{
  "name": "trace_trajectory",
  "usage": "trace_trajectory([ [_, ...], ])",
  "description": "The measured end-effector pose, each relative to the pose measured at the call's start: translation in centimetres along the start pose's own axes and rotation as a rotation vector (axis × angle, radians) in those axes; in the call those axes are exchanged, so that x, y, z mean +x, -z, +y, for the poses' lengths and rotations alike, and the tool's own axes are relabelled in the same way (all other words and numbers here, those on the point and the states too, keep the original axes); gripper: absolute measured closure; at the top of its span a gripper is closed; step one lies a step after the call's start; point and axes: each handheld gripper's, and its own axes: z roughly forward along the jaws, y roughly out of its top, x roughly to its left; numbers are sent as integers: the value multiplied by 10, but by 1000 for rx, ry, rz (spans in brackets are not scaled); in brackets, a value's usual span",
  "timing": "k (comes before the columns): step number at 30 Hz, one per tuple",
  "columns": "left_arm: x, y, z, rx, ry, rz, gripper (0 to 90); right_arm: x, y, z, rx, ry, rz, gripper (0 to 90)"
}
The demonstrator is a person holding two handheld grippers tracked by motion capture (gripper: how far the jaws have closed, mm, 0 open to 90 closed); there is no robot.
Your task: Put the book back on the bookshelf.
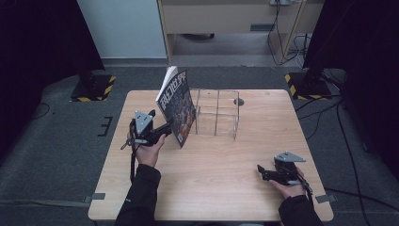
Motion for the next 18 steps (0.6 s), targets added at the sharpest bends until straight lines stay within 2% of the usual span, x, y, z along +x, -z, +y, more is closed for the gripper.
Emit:
trace_trajectory([
  [5,4,15,-20,80,-15,-16,227,-2,1,1,2,-15,-10,174],
  [7,10,26,-37,138,3,-22,220,-3,2,1,6,-19,-20,166],
  [8,10,26,-37,138,3,-22,219,-3,2,1,6,-19,-20,166],
  [13,21,41,-67,212,37,-2,212,-6,1,2,16,-39,-36,138],
  [18,31,45,-90,285,95,21,181,-10,0,2,24,-49,-61,118],
])
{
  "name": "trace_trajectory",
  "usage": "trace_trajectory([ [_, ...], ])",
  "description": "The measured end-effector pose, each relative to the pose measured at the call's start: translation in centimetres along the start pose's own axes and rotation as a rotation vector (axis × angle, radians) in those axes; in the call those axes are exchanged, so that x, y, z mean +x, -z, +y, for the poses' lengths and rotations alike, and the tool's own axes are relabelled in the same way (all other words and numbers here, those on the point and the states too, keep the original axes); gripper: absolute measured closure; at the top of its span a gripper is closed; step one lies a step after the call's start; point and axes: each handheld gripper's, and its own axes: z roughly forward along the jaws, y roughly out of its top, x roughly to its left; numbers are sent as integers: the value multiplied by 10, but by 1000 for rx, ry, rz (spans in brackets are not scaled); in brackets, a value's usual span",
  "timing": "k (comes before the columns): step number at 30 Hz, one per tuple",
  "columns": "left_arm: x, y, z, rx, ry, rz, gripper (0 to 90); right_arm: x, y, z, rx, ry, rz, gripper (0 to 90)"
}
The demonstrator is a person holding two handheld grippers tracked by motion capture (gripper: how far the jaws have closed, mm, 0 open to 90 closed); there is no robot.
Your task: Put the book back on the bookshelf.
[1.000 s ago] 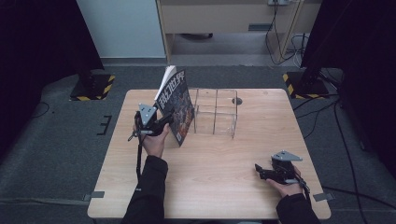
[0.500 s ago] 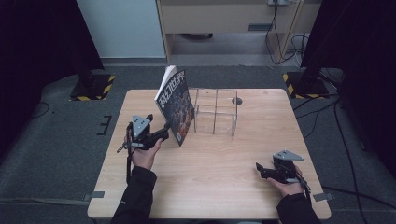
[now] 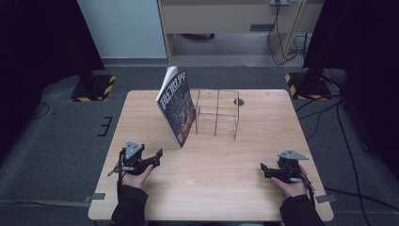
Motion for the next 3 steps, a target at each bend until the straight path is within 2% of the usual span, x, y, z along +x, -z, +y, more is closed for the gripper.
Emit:
trace_trajectory([
  [3,7,-2,-8,33,9,12,177,-3,-1,-1,10,7,-21,113],
])
